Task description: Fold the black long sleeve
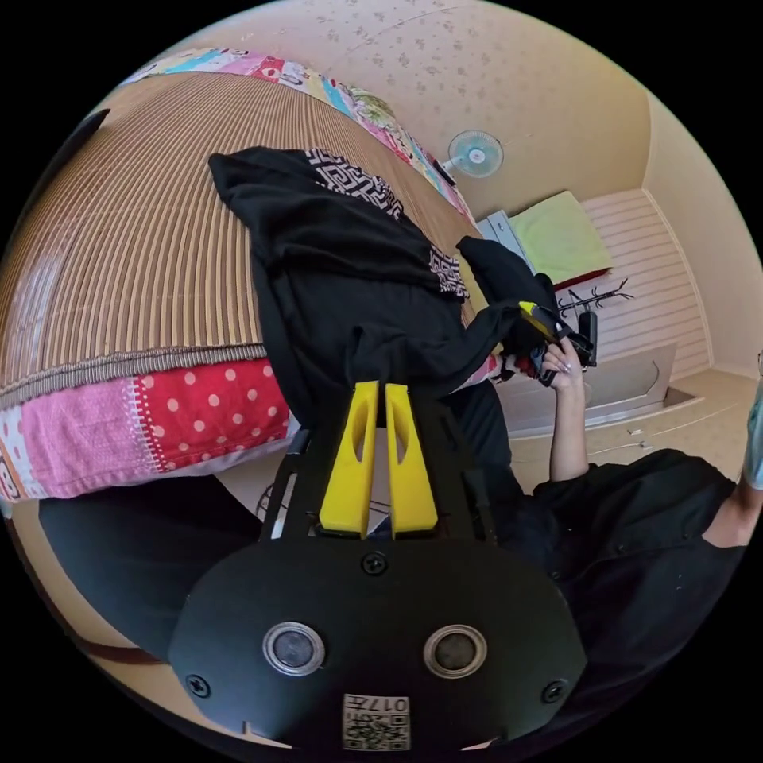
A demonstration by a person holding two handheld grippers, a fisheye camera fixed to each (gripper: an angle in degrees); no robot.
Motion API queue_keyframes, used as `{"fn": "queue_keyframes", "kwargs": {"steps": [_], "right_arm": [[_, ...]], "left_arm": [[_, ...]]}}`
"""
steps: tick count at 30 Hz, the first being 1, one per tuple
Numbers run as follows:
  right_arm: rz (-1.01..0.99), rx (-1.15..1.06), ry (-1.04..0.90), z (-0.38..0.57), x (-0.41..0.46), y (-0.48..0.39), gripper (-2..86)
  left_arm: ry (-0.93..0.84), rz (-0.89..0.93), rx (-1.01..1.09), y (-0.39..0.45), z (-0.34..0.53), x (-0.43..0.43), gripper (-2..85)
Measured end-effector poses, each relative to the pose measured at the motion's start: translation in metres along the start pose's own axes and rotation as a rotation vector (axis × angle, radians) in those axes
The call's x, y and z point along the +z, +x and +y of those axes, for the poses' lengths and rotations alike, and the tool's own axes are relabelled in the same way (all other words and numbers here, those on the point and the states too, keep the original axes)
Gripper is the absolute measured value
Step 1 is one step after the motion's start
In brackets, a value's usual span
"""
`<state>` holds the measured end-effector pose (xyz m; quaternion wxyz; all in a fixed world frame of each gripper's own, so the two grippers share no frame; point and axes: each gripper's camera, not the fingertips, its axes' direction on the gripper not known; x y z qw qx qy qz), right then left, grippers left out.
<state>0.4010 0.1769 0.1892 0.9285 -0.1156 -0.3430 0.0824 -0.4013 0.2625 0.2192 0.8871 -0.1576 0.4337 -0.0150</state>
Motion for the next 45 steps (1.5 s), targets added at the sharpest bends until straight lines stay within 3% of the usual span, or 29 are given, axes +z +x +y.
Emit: {"fn": "queue_keyframes", "kwargs": {"steps": [4, 8, 11, 16, 20, 22, 28, 34, 36, 41, 45], "right_arm": [[-0.073, 0.021, 0.024, 0.013, -0.018, 0.011, 1.4], [-0.379, 0.082, 0.161, 0.036, -0.049, 0.031, 1.4], [-0.453, 0.140, 0.255, 0.035, -0.057, 0.040, 1.2], [-0.380, 0.144, 0.279, -0.025, -0.033, 0.027, 1.2], [-0.157, 0.114, 0.235, -0.105, 0.020, 0.006, 1.2], [0.014, 0.083, 0.182, -0.149, 0.060, -0.006, 1.4], [0.127, 0.057, 0.124, -0.219, 0.146, -0.001, 2.9], [0.167, 0.118, 0.139, -0.241, 0.181, 0.023, 8.7], [0.159, 0.033, 0.107, -0.230, 0.181, 0.009, 8.8], [0.149, -0.140, 0.048, -0.174, 0.177, -0.023, 8.4], [0.067, -0.228, -0.011, -0.142, 0.193, -0.053, 7.5]], "left_arm": [[0.125, 0.288, 0.011, -0.012, 0.011, -0.039, -0.4], [0.363, 0.610, -0.011, -0.030, 0.036, -0.090, -0.7], [0.562, 0.664, -0.044, -0.039, 0.044, -0.121, -0.8], [0.689, 0.455, -0.084, -0.041, -0.001, -0.140, -0.8], [0.733, 0.348, -0.229, -0.072, -0.065, -0.122, -0.8], [0.723, 0.303, -0.288, -0.091, -0.094, -0.110, -0.8], [0.663, 0.242, -0.491, -0.164, -0.162, -0.057, -0.1], [0.723, 0.220, -0.379, -0.173, -0.168, -0.044, 6.4], [0.681, 0.152, -0.327, -0.161, -0.164, -0.046, 6.7], [0.378, -0.085, -0.201, -0.102, -0.134, -0.023, 8.2], [0.309, -0.134, -0.221, -0.072, -0.091, -0.002, 9.7]]}}
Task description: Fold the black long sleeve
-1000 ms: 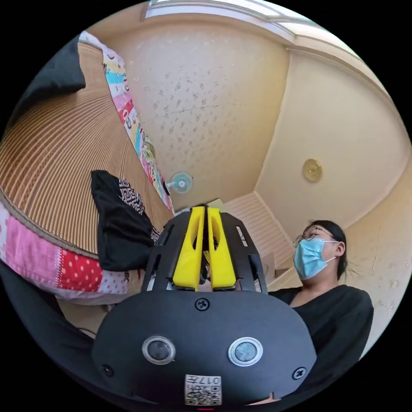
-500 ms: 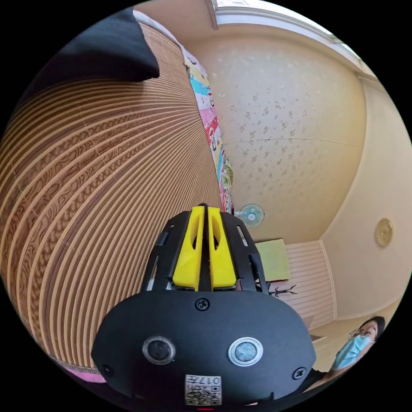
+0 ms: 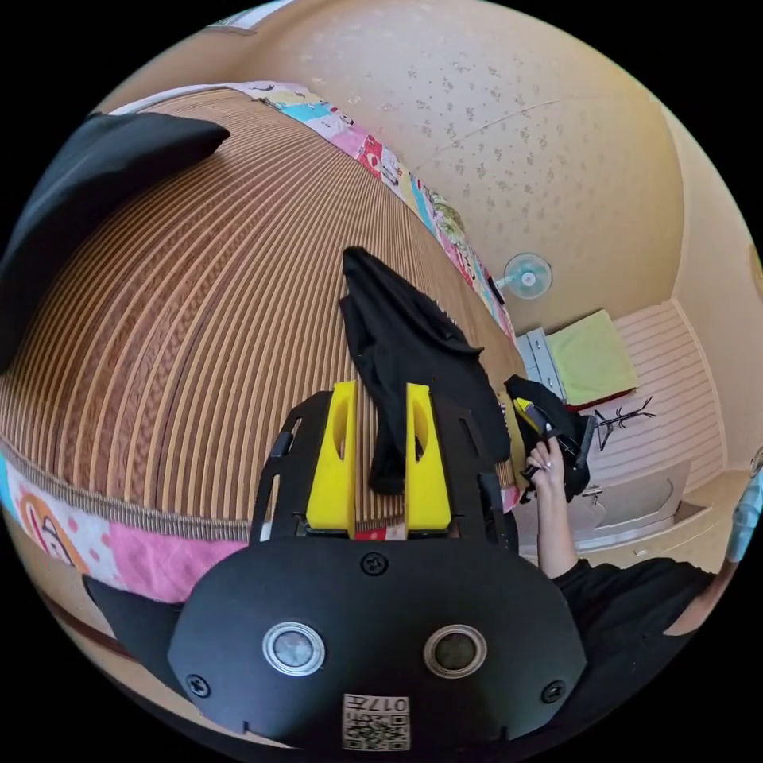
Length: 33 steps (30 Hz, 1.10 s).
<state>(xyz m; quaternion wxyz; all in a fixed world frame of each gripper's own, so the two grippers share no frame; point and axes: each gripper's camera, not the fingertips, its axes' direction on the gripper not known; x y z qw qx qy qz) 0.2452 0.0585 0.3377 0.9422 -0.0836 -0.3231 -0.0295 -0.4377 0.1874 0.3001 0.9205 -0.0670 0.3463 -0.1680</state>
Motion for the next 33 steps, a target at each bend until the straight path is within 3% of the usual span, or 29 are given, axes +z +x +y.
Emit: {"fn": "queue_keyframes", "kwargs": {"steps": [5, 11, 14, 21, 24, 31, 33], "right_arm": [[-0.065, -0.190, -0.141, -0.050, 0.063, -0.062, 7.4], [-0.150, -0.173, -0.379, -0.141, 0.174, -0.086, 7.4], [-0.107, -0.150, -0.319, -0.183, 0.191, -0.089, 6.8], [-0.202, 0.183, -0.142, -0.232, 0.193, -0.047, 7.4], [-0.199, 0.063, -0.137, -0.227, 0.175, -0.091, 7.8], [-0.175, -0.317, -0.466, -0.190, 0.190, -0.250, 12.3], [-0.068, -0.454, -0.583, -0.172, 0.205, -0.307, 14.5]], "left_arm": [[-0.017, 0.050, -0.005, 0.018, 0.030, 0.017, 10.1], [-0.059, 0.018, -0.008, 0.021, 0.027, 0.047, 8.0], [-0.056, 0.037, -0.007, 0.021, 0.030, 0.050, 7.0], [-0.016, 0.106, -0.028, 0.019, 0.044, 0.044, 8.7], [0.032, 0.127, -0.068, 0.015, 0.056, 0.036, 9.9], [-0.016, 0.195, -0.116, 0.029, 0.061, 0.066, 5.7], [0.012, 0.179, -0.076, 0.045, 0.062, 0.065, 4.2]]}}
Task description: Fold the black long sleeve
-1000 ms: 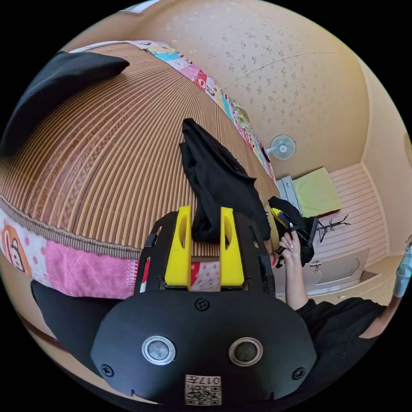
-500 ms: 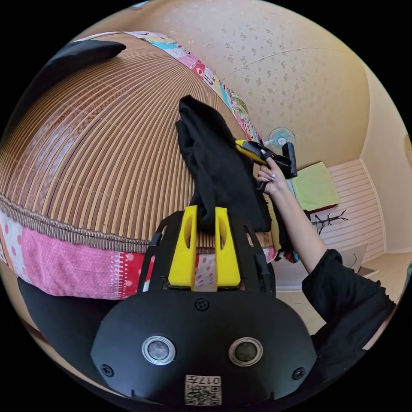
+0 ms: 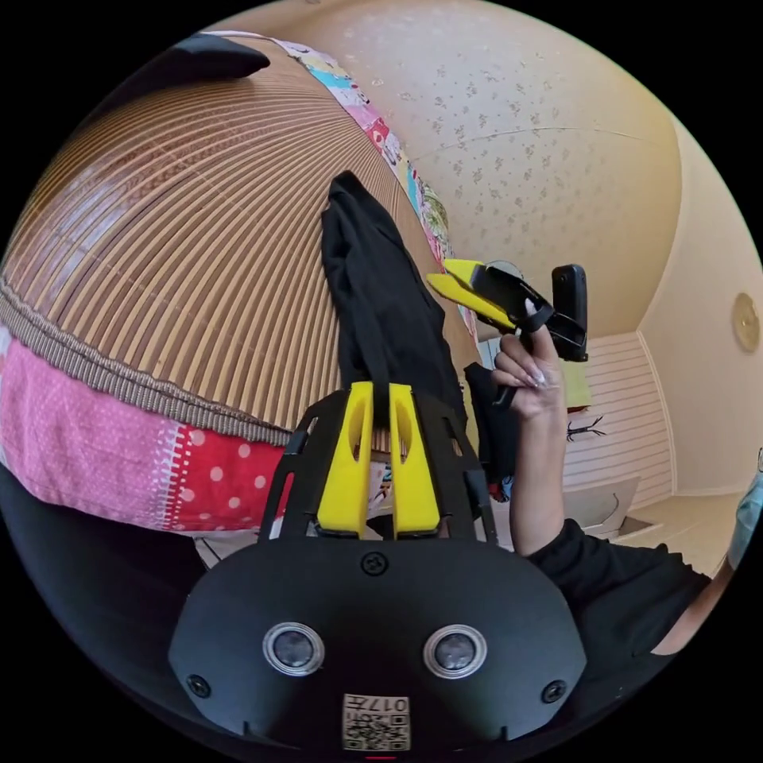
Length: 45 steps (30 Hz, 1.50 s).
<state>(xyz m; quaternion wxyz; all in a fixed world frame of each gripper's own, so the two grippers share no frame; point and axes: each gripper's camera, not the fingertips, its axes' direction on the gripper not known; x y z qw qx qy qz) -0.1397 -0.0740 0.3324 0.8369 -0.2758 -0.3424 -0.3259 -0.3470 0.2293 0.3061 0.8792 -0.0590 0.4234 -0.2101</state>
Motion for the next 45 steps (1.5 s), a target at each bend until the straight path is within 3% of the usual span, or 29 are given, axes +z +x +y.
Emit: {"fn": "queue_keyframes", "kwargs": {"steps": [6, 12, 16, 20, 22, 27, 30, 33, 37, 42, 45], "right_arm": [[0.200, -0.114, -0.300, -0.031, 0.054, -0.074, 17.7], [0.442, -0.193, -0.438, -0.034, 0.073, -0.096, 11.9], [0.426, -0.149, -0.299, -0.012, 0.023, -0.077, 5.6], [0.101, 0.013, 0.124, 0.073, -0.091, -0.004, 3.8], [-0.081, 0.157, 0.381, 0.157, -0.144, 0.055, 3.3], [-0.166, 0.413, 0.720, 0.330, -0.176, 0.143, 2.9], [-0.083, 0.638, 0.741, 0.402, -0.154, 0.181, 3.3], [0.033, 0.753, 0.604, 0.425, -0.121, 0.189, 4.4], [0.235, 0.727, 0.533, 0.420, -0.113, 0.143, 7.6], [0.182, 0.758, 0.641, 0.452, -0.127, 0.103, 10.4], [0.138, 0.613, 0.758, 0.475, -0.140, 0.067, 12.0]], "left_arm": [[0.047, -0.103, 0.132, 0.052, 0.007, 0.006, 3.4], [0.044, -0.190, 0.176, 0.077, 0.015, 0.016, 3.3], [0.073, -0.053, 0.188, 0.081, 0.022, 0.005, 4.6], [0.069, 0.018, 0.195, 0.085, 0.027, -0.002, 6.6], [0.051, 0.026, 0.199, 0.087, 0.027, 0.003, 7.3], [-0.023, 0.046, 0.196, 0.091, 0.021, 0.033, 7.9], [-0.083, 0.063, 0.185, 0.092, 0.014, 0.064, 8.0], [-0.160, 0.063, 0.176, 0.097, 0.006, 0.104, 8.5], [-0.248, 0.016, 0.173, 0.108, -0.011, 0.158, 10.3], [-0.303, 0.034, 0.127, 0.113, -0.034, 0.202, 12.2], [-0.396, 0.039, 0.090, 0.110, -0.045, 0.227, 10.5]]}}
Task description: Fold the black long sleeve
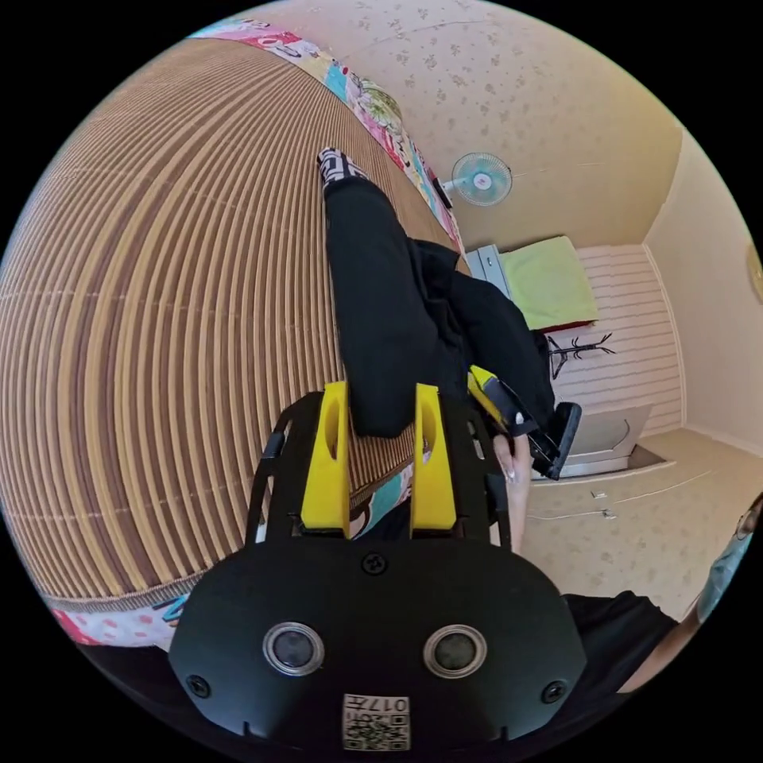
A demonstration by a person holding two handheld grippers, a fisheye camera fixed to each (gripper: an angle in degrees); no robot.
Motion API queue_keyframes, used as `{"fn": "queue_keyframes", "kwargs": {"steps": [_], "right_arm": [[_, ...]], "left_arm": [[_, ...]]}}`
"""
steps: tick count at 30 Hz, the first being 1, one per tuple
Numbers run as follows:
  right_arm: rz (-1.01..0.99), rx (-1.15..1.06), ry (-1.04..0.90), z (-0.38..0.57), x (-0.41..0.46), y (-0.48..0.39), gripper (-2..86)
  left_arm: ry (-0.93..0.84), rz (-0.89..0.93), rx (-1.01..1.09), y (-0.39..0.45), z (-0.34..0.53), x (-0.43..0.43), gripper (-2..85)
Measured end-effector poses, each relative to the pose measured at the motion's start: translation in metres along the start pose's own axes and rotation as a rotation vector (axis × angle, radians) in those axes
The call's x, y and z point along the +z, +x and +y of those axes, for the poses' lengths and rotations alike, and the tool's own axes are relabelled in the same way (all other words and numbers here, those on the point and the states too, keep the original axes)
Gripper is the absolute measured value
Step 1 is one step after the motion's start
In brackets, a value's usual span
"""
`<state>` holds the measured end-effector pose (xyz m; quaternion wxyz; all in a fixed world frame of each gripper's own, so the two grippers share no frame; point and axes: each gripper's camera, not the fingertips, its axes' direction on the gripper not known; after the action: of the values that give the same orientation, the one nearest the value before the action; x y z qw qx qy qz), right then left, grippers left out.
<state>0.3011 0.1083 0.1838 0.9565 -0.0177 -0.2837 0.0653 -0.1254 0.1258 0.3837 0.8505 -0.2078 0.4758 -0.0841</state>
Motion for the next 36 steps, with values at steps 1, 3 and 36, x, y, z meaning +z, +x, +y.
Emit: {"fn": "queue_keyframes", "kwargs": {"steps": [1, 3, 36], "right_arm": [[-0.030, -0.047, 0.014, 0.004, -0.006, -0.006, 12.2], [-0.120, -0.267, 0.022, 0.019, -0.024, -0.037, 13.3], [0.294, -1.008, 0.012, 0.078, -0.010, -0.309, 7.2]], "left_arm": [[-0.027, 0.028, -0.020, -0.002, -0.004, 0.003, 8.7], [-0.014, 0.083, -0.020, -0.002, -0.005, -0.004, 6.0], [0.243, 0.240, 0.258, 0.035, 0.062, -0.300, 4.1]]}}
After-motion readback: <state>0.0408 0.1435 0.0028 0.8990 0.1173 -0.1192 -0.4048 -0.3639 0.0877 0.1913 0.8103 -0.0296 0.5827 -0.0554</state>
